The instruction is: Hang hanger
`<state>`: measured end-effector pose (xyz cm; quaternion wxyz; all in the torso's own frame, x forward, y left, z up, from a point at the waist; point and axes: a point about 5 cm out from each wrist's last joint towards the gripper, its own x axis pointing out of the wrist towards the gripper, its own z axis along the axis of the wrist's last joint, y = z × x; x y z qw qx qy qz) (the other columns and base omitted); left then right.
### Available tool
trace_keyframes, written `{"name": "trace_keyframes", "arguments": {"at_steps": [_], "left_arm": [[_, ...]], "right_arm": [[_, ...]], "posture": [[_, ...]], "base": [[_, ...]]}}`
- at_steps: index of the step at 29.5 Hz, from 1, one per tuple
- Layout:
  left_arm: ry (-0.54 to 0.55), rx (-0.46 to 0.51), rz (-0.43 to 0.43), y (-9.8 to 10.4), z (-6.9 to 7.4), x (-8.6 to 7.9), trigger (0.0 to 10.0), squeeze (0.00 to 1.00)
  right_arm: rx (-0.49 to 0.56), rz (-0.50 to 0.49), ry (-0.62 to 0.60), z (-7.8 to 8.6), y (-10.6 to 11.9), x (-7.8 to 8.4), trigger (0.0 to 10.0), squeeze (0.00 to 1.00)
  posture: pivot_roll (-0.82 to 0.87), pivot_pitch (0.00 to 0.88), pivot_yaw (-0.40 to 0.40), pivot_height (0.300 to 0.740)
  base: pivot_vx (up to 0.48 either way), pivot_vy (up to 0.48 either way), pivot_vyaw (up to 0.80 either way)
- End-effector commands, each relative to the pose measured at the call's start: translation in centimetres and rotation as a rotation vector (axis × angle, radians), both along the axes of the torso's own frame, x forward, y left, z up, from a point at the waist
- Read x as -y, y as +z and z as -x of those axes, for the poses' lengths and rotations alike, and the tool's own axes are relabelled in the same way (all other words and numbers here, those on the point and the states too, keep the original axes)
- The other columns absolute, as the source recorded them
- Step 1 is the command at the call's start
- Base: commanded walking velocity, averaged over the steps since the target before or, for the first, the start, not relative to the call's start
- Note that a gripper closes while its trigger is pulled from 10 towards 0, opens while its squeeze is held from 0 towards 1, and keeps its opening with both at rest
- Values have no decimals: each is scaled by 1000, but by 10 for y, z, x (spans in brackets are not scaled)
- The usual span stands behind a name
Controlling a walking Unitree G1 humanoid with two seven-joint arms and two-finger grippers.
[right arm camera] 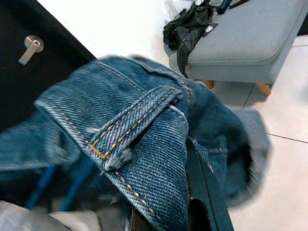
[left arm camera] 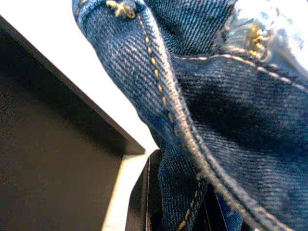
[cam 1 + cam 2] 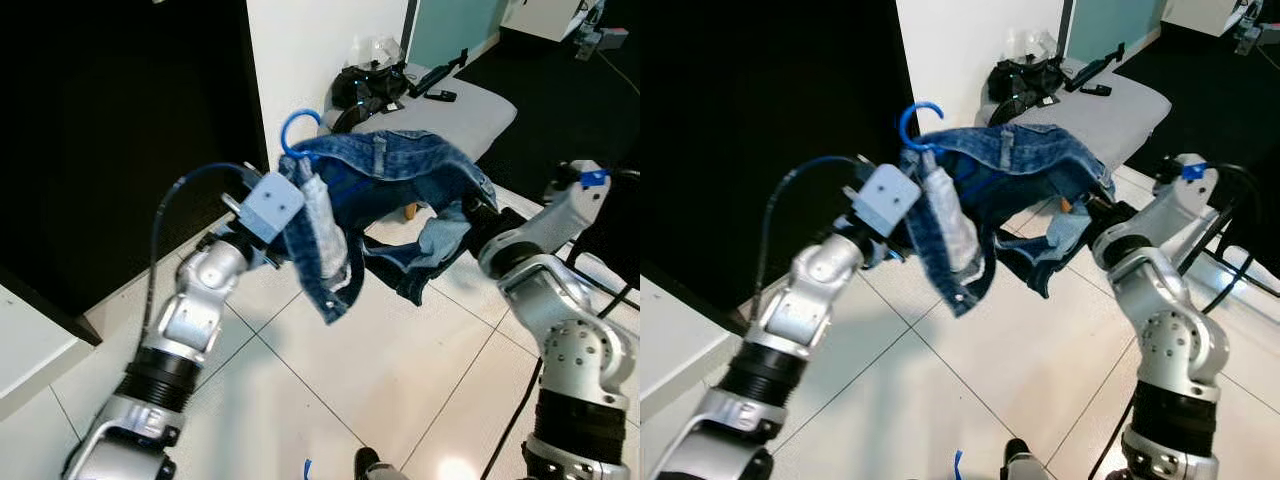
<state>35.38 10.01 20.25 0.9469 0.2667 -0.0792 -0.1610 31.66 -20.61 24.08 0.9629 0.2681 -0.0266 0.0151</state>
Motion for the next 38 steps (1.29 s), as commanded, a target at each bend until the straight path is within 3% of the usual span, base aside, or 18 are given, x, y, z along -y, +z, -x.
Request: {"name": "trace_keyframes", "arguments": {"at_steps": [1, 16, 18, 19, 22, 25, 26, 28, 31, 32, 34, 36, 38], "left_arm": [[19, -12, -6, -6, 3, 1, 10000, 0], [23, -23, -131, -22, 10, 3, 10000, 0], [6, -12, -167, -23, 12, 5, 10000, 0], [-2, -6, -222, -27, 15, 4, 10000, 0], [-2, -6, -222, -27, 15, 4, 10000, 0], [-51, 8, -238, -28, 19, 9, 10000, 0], [-51, 8, -238, -28, 19, 9, 10000, 0], [-109, 22, -203, -24, 23, 15, 10000, 0], [-120, 21, -148, -20, 24, 15, 10000, 0], [-148, 13, -71, -15, 25, 14, 10000, 0], [-148, 13, -71, -15, 25, 14, 10000, 0], [-255, -16, 136, 2, 27, 11, 10000, 0], [-255, -16, 136, 2, 27, 11, 10000, 0]], "right_arm": [[28, 4, -10, 1, 5, -1, 0, 0], [52, 26, -58, -2, 14, 7, 0, 0], [72, 34, -75, -4, 20, 12, 0, 0], [111, 38, -135, -5, 32, 30, 0, 0], [111, 38, -135, -5, 32, 30, 0, 0], [135, 70, -210, -2, 41, 56, 0, 0], [135, 70, -210, -2, 41, 56, 0, 0], [118, 82, -253, 1, 38, 71, 0, 0], [93, 126, -239, 2, 34, 73, 0, 0], [65, 194, -206, 4, 28, 73, 0, 0], [65, 194, -206, 4, 28, 73, 0, 0], [-6, 290, -114, 12, 8, 67, 0, 0], [-6, 290, -114, 12, 8, 67, 0, 0]], "posture": [[11, 191, 53, 740], [29, 223, 57, 740], [30, 229, 55, 740], [30, 238, 54, 740], [30, 238, 54, 740], [35, 244, 53, 740], [35, 244, 53, 740], [37, 242, 60, 740], [36, 246, 67, 740], [36, 248, 71, 740], [36, 248, 71, 740], [44, 248, 78, 740], [44, 248, 78, 740]], "base": [[0, 0, 0], [0, 0, 0], [0, 0, 0], [0, 0, 0], [0, 0, 0], [0, 0, 0], [0, 0, 0], [0, 0, 0], [0, 0, 0], [0, 0, 0], [0, 0, 0], [0, 0, 0], [0, 0, 0]]}}
